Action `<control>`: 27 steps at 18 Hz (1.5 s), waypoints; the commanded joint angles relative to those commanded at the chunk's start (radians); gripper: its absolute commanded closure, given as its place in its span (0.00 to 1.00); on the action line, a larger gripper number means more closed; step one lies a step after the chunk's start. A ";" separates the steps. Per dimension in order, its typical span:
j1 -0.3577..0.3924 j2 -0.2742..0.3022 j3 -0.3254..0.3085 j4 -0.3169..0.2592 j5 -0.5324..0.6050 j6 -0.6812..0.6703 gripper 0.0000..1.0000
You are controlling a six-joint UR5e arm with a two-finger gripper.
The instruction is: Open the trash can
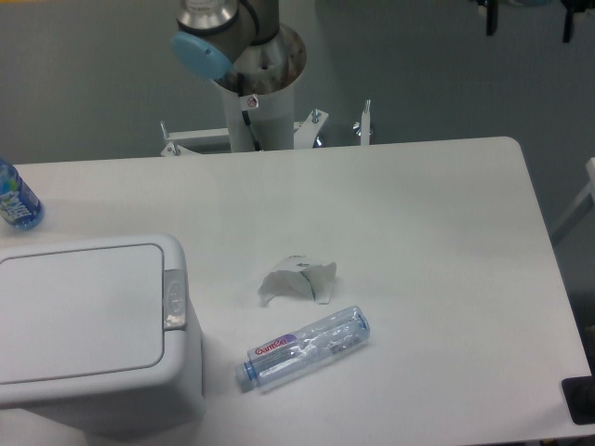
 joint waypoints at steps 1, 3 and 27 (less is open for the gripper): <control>-0.002 0.000 0.000 0.000 0.002 0.000 0.00; -0.005 0.000 0.002 0.000 0.006 0.000 0.00; -0.618 -0.265 0.023 0.265 -0.026 -1.205 0.00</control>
